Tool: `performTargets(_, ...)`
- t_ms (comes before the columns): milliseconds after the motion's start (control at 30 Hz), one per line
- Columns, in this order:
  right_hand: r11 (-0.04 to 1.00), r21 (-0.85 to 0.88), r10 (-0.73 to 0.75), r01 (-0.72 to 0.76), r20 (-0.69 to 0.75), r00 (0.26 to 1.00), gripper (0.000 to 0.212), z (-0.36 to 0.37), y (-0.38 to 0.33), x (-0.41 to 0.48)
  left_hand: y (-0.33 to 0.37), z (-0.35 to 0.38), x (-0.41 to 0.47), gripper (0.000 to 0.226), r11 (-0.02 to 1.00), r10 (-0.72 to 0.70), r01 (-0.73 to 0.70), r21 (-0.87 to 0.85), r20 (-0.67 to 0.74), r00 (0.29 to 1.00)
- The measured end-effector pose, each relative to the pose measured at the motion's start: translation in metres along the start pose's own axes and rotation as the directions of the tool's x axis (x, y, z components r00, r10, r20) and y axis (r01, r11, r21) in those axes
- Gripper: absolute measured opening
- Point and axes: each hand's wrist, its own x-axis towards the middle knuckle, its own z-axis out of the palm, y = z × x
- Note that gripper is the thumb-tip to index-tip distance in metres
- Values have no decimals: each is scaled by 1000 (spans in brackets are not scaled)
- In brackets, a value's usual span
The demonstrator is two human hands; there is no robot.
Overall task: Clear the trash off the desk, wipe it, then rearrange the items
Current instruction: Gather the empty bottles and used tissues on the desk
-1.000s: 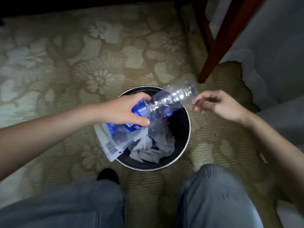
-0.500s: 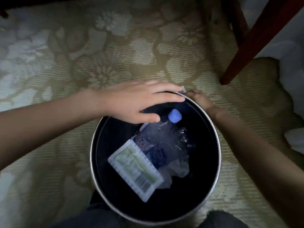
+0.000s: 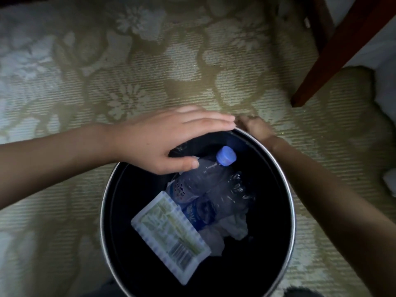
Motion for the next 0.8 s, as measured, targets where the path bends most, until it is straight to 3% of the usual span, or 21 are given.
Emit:
performTargets(67,994,-70,86,-84,36,996,29,-9,-1,-5,1,0,0,65,1000,-12,12,6,1,1000)
performTargets(200,998,-59,23,-20,54,998,5,-16,-3,-30,3,0,1,64,1000,-3,3,1,-5,1000)
performTargets(267,989,146,-2,10,-55,998,16,-26,-1,-41,3,0,1,64,1000,-9,9,11,-3,1000)
performTargets(367,832,524,-56,183,-249,967,29,-63,-22,-69,3,1,0,65,1000,-21,21,16,9,1000)
performTargets(467,700,601,-148,386,-407,901,26,-107,-62,-110,6,-1,-1,65,999,-44,43,33,13,999)
performTargets(600,656,385,-450,649,-491,746,6,-147,-112,-166,13,-4,-1,62,996,-71,71,50,11,997)
performTargets(700,601,0,-775,799,-243,583,10,-147,-129,-185,17,-2,-3,61,990,-89,87,108,8,996)
performTargets(800,510,-182,-848,841,60,527,24,-135,-135,-194,24,-4,-15,59,973,-169,164,162,14,986)
